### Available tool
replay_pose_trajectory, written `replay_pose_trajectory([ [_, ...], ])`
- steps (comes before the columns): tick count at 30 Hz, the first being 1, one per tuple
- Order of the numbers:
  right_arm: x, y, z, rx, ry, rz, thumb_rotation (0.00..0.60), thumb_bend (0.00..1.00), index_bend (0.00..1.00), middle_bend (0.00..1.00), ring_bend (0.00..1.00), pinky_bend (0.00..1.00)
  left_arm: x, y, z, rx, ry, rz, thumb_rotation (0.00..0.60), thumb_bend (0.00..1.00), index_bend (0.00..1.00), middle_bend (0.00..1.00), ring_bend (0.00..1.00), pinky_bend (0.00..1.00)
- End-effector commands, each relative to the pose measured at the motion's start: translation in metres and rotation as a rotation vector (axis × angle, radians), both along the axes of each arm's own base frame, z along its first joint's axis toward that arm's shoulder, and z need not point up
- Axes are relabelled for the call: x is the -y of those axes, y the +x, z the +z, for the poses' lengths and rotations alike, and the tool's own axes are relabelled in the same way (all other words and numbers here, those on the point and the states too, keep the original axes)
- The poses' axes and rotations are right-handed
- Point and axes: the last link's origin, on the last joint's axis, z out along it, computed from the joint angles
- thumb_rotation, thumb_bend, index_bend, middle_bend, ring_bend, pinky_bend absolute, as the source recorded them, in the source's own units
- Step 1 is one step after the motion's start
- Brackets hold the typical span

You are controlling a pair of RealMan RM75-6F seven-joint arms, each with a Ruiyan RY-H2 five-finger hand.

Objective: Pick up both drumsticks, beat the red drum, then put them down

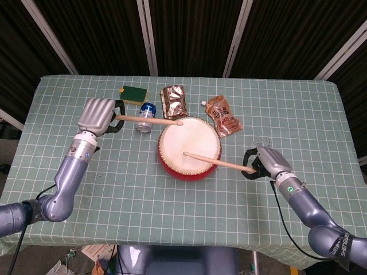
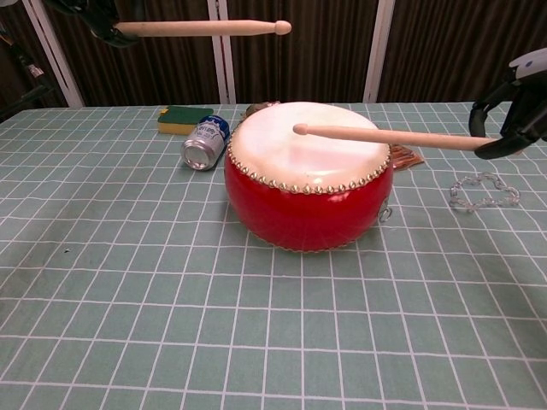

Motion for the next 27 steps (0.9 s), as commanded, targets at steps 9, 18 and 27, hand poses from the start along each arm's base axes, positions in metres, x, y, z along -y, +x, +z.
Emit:
replay_pose_trajectory([
  [9,0.011,-0.003,0.005,-0.031,-0.048,-0.031,0.600,0.64,0.96,1.00,1.00,1.00,0.003,-0.005,0.003,-0.001,-0.010,-0.008,0.600,0.57,0.80,1.00,1.00,1.00],
  [18,0.020,0.017,0.026,0.161,-0.139,-0.063,0.600,0.64,0.96,1.00,1.00,1.00,0.002,-0.003,0.005,0.009,-0.007,-0.019,0.600,0.57,0.80,1.00,1.00,1.00],
  [27,0.023,0.014,0.015,0.204,-0.181,0.025,0.600,0.64,0.96,1.00,1.00,1.00,0.004,-0.002,0.011,0.020,-0.001,-0.029,0.600,0.57,0.80,1.00,1.00,1.00],
])
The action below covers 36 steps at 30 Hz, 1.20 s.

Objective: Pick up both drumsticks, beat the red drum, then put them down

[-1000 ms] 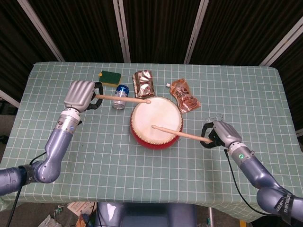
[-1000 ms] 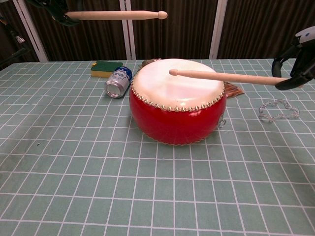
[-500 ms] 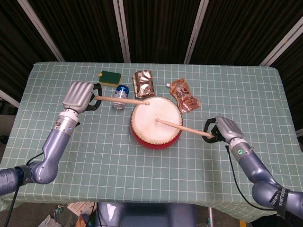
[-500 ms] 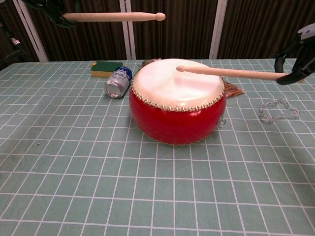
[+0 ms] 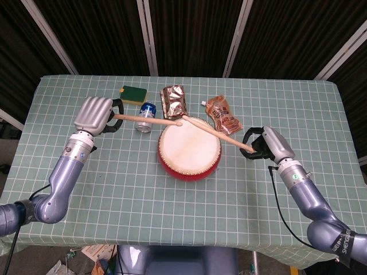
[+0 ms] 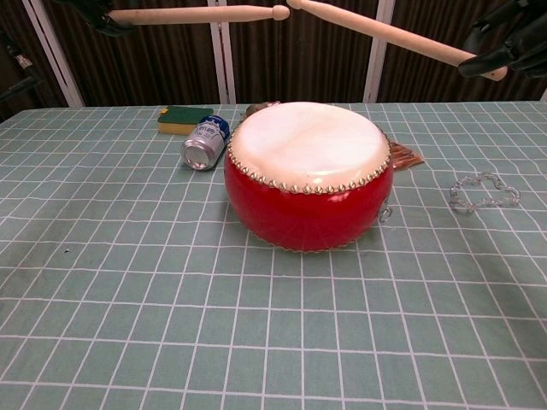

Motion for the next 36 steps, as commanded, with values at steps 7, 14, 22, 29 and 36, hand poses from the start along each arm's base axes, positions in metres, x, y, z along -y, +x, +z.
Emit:
replay_pose_trajectory([
  [7,0.004,-0.021,-0.054,-0.246,0.033,0.089,0.600,0.64,0.96,1.00,1.00,1.00,0.003,-0.012,-0.001,-0.033,-0.014,0.014,0.600,0.57,0.80,1.00,1.00,1.00],
  [14,0.006,-0.039,-0.074,-0.680,-0.006,0.212,0.600,0.64,0.96,1.00,1.00,1.00,0.005,-0.020,-0.005,-0.065,-0.033,0.023,0.600,0.57,0.80,1.00,1.00,1.00],
  [22,0.016,-0.030,-0.039,-0.546,-0.151,0.073,0.600,0.64,0.96,1.00,1.00,1.00,0.008,-0.012,-0.008,-0.054,-0.035,0.002,0.600,0.57,0.80,1.00,1.00,1.00],
  [29,0.017,-0.032,-0.004,-0.435,-0.251,0.008,0.600,0.64,0.96,1.00,1.00,1.00,0.010,0.001,-0.010,-0.046,-0.033,-0.027,0.600,0.57,0.80,1.00,1.00,1.00],
  [36,0.012,-0.047,0.012,-0.399,-0.258,-0.019,0.600,0.64,0.96,1.00,1.00,1.00,0.012,0.025,-0.023,-0.032,-0.039,-0.058,0.600,0.57,0.80,1.00,1.00,1.00],
])
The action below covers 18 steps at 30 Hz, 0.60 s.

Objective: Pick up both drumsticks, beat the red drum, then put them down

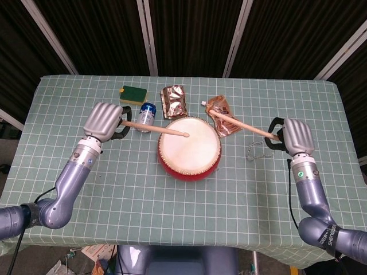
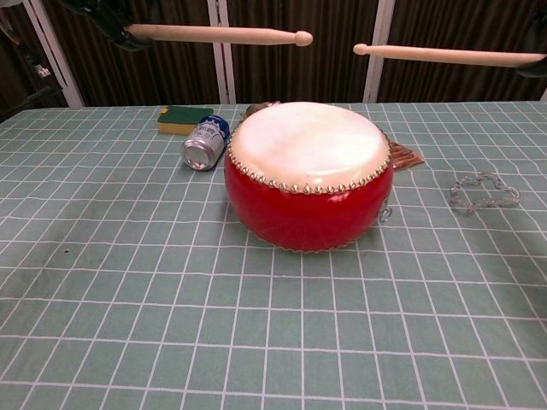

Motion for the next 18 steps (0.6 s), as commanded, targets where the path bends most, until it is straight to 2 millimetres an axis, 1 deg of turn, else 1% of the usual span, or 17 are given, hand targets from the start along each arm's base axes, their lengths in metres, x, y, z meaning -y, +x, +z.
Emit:
replay_pose_trajectory([
  [1,-0.003,-0.005,0.003,0.011,0.007,-0.001,0.600,0.64,0.96,1.00,1.00,1.00,0.000,0.012,-0.007,0.018,0.002,-0.012,0.600,0.57,0.80,1.00,1.00,1.00],
  [10,-0.003,-0.018,0.011,0.032,0.006,-0.005,0.600,0.64,0.96,1.00,1.00,1.00,-0.009,0.044,-0.040,0.032,0.010,-0.035,0.600,0.57,0.79,1.00,1.00,1.00],
  [16,0.000,-0.025,0.016,0.046,0.002,-0.015,0.600,0.64,0.96,1.00,1.00,1.00,-0.013,0.058,-0.061,0.023,0.015,-0.036,0.600,0.57,0.79,1.00,1.00,1.00],
  [18,0.000,-0.029,0.017,0.043,0.001,-0.018,0.600,0.64,0.96,1.00,1.00,1.00,-0.013,0.060,-0.067,0.015,0.018,-0.035,0.600,0.57,0.79,1.00,1.00,1.00],
])
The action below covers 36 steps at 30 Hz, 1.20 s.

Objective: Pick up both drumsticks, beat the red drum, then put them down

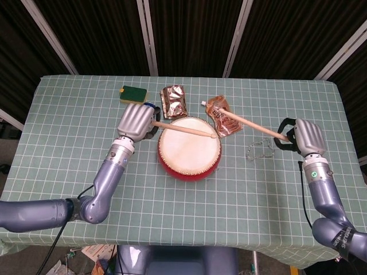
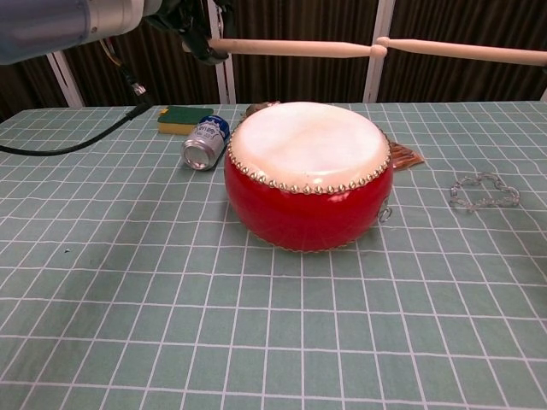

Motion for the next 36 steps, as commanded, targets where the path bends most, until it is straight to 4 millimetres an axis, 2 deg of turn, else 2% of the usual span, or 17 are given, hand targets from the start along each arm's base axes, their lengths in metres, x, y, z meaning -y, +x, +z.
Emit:
replay_pose_trajectory([
  [1,0.000,-0.005,0.001,-0.001,0.000,-0.006,0.600,0.64,0.96,1.00,1.00,1.00,-0.001,0.005,-0.011,-0.022,0.009,0.004,0.600,0.57,0.80,1.00,1.00,1.00],
  [5,0.001,-0.012,0.001,-0.002,0.001,-0.021,0.600,0.64,0.96,1.00,1.00,1.00,0.001,-0.012,-0.035,-0.213,-0.035,0.040,0.600,0.58,0.80,1.00,1.00,1.00],
  [8,0.001,-0.014,0.001,-0.003,0.005,-0.027,0.600,0.64,0.96,1.00,1.00,1.00,0.004,-0.032,-0.051,-0.505,-0.103,0.133,0.600,0.58,0.80,1.00,1.00,1.00],
  [10,0.001,-0.015,0.001,-0.008,0.006,-0.026,0.600,0.64,0.96,1.00,1.00,1.00,0.007,-0.032,-0.052,-0.658,-0.141,0.196,0.600,0.58,0.80,1.00,1.00,1.00],
  [12,0.000,-0.015,0.002,-0.011,0.007,-0.026,0.600,0.64,0.96,1.00,1.00,1.00,0.008,-0.021,-0.049,-0.730,-0.155,0.241,0.600,0.58,0.80,1.00,1.00,1.00],
  [15,-0.001,-0.016,0.004,-0.011,0.002,-0.028,0.600,0.64,0.96,1.00,1.00,1.00,0.005,-0.008,-0.041,-0.648,-0.140,0.248,0.600,0.58,0.80,1.00,1.00,1.00],
  [17,-0.002,-0.016,0.005,-0.008,-0.003,-0.031,0.600,0.64,0.96,1.00,1.00,1.00,0.001,0.004,-0.032,-0.511,-0.116,0.236,0.600,0.58,0.80,1.00,1.00,1.00],
  [19,-0.003,-0.015,0.005,-0.005,-0.004,-0.030,0.600,0.64,0.96,1.00,1.00,1.00,-0.002,0.015,-0.016,-0.327,-0.059,0.170,0.600,0.58,0.80,1.00,1.00,1.00],
  [24,-0.005,-0.012,0.004,-0.002,-0.005,-0.019,0.600,0.64,0.96,1.00,1.00,1.00,0.000,0.029,0.018,-0.045,0.055,0.040,0.600,0.58,0.80,1.00,1.00,1.00],
  [31,-0.006,-0.004,0.006,0.021,-0.016,0.013,0.600,0.64,0.96,1.00,1.00,1.00,0.003,0.018,0.052,0.116,0.123,0.012,0.600,0.58,0.79,1.00,1.00,1.00],
  [36,-0.007,0.005,0.003,0.038,0.011,0.064,0.600,0.64,0.96,1.00,1.00,1.00,0.001,0.001,0.061,0.116,0.114,0.039,0.600,0.58,0.79,1.00,1.00,1.00],
])
